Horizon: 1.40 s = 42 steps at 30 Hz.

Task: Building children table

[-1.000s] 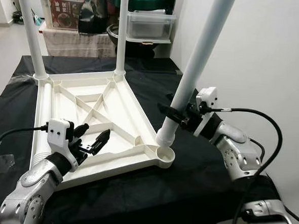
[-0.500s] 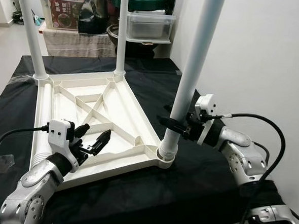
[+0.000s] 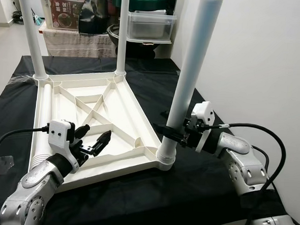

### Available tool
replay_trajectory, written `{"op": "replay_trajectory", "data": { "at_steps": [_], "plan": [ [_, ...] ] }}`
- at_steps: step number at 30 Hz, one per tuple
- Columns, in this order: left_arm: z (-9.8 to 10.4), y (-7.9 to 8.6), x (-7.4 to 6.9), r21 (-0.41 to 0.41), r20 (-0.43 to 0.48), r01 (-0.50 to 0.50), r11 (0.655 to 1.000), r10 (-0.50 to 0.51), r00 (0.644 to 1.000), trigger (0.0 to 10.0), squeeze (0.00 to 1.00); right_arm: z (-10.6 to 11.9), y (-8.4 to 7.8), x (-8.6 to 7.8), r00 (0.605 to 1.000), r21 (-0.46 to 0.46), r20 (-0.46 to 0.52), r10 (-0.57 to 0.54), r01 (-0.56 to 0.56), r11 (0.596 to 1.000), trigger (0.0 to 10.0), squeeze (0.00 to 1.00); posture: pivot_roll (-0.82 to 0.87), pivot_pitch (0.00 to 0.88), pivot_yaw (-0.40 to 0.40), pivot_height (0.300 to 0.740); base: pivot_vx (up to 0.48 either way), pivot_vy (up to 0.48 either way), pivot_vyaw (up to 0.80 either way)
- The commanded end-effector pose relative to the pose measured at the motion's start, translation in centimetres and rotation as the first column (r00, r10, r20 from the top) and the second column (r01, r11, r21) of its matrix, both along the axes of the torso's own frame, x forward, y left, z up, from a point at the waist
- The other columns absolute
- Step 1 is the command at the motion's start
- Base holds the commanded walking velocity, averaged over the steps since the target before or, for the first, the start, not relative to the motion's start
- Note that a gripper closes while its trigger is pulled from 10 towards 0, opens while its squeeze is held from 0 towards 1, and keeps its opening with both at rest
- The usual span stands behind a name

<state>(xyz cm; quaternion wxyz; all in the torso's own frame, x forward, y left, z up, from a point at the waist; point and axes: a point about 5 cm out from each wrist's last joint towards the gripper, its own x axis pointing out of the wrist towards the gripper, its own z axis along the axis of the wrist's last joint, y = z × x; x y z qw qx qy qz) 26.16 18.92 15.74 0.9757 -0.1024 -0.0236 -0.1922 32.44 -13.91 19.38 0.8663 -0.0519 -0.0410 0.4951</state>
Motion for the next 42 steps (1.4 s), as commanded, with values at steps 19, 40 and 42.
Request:
{"op": "replay_trajectory", "data": {
  "at_steps": [19, 40, 42],
  "plan": [
    [-0.5, 0.2, -0.2, -0.018, -0.021, -0.014, 1.000, 0.013, 1.000, 10.0, 0.00, -4.4, 1.7, -0.7, 0.865, -0.020, -0.172, -0.471, 0.475, 0.880, 0.0, 0.00, 0.03, 0.000, -0.111, 0.740, 0.000, 0.000, 0.00],
    [-0.7, 0.4, -0.2, -0.011, -0.021, -0.036, 0.999, 0.035, 0.999, 10.0, 0.00, -5.9, -2.5, -0.5, 0.358, -0.039, -0.154, -0.921, 0.929, 0.368, 0.0, 0.00, 0.03, 0.000, -0.116, 0.740, 0.000, 0.000, 0.00],
    [-0.8, 0.3, -0.1, -0.011, -0.024, -0.034, 0.999, 0.034, 0.999, 10.0, 0.00, -6.5, -2.9, -0.6, 0.303, -0.040, -0.223, -0.927, 0.947, 0.319, 0.0, 0.00, 0.03, 0.000, -0.111, 0.740, 0.000, 0.000, 0.00]
  ]
}}
